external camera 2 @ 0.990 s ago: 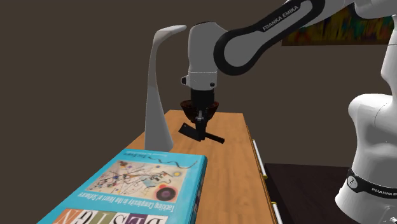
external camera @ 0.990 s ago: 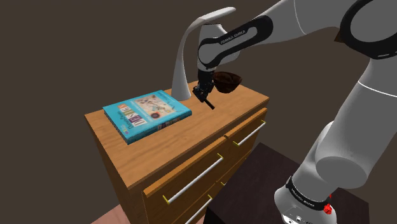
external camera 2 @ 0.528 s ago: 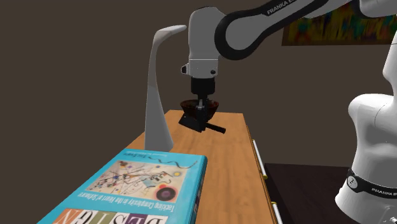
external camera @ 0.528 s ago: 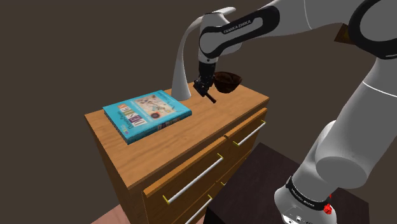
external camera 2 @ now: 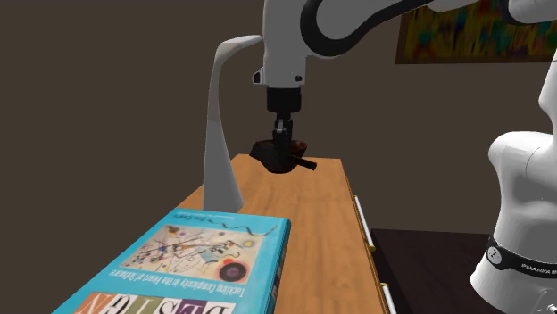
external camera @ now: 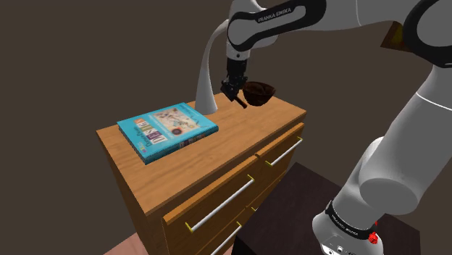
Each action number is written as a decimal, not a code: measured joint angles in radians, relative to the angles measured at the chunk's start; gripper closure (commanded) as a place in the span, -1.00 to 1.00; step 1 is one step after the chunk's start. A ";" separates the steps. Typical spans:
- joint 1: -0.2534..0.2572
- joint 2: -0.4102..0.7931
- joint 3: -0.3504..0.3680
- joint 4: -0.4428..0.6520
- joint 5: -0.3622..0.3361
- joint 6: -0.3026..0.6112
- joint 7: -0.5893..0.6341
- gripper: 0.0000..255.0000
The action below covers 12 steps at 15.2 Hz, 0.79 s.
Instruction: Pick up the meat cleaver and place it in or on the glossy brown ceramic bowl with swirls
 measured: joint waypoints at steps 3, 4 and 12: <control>0.000 -0.013 0.000 0.027 -0.001 -0.040 0.000 1.00; 0.000 -0.016 0.001 0.036 -0.001 -0.053 0.000 1.00; 0.001 -0.020 0.001 0.140 0.000 -0.160 -0.002 1.00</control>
